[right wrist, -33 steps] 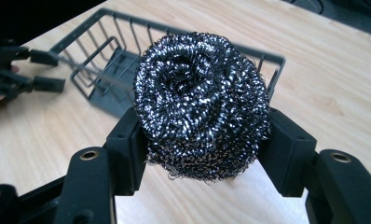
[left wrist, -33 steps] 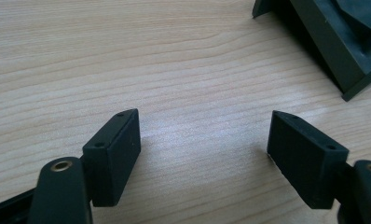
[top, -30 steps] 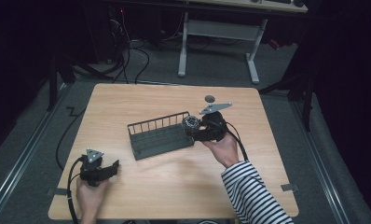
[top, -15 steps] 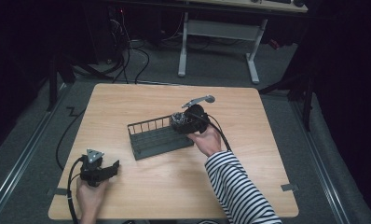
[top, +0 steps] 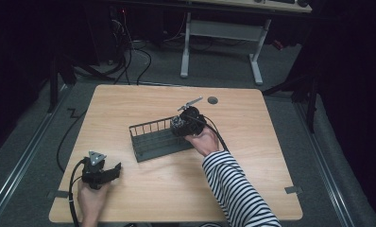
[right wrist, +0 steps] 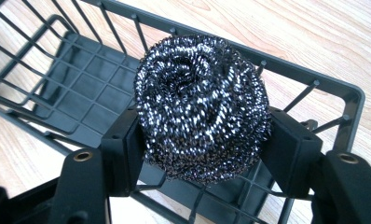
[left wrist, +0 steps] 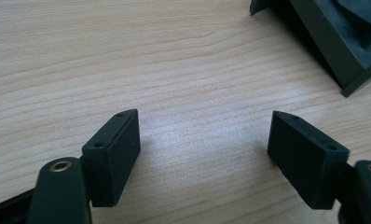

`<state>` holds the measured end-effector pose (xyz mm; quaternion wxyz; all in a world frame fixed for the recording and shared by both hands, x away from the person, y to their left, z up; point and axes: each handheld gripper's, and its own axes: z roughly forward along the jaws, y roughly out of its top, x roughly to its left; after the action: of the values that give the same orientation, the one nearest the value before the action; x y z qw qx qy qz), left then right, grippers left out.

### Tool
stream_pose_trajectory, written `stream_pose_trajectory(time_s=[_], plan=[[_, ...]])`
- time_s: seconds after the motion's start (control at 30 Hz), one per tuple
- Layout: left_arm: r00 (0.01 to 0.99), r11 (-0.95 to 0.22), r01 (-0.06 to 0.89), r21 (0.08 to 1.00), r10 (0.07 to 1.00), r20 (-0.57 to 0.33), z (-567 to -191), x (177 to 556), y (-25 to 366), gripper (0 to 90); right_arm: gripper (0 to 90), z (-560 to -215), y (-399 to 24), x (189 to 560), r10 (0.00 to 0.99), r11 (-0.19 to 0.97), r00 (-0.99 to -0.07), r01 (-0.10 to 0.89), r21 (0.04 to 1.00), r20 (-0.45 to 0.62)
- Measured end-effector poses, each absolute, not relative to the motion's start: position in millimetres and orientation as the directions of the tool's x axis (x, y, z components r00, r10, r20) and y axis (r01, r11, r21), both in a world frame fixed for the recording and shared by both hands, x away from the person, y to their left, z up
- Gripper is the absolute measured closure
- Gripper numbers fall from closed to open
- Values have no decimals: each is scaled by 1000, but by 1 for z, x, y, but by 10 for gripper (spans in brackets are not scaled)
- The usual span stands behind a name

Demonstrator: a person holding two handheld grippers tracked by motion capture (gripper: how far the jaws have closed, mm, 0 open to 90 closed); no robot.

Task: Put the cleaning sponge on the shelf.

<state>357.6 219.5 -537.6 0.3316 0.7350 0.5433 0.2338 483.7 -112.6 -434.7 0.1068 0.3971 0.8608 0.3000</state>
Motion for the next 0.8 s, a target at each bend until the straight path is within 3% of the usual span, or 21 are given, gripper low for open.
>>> stream_pose_trajectory(time_s=[0.37, 0.8], plan=[[301, -189, 645, 741, 953, -19, -537, 358, 220, 258, 310, -431, -118, 481, 747, 487, -661, 617, 618, 72], [301, -184, 645, 742, 953, -25, -537, 358, 220, 257, 337, -415, -138, 466, 750, 460, -659, 576, 676, 51]])
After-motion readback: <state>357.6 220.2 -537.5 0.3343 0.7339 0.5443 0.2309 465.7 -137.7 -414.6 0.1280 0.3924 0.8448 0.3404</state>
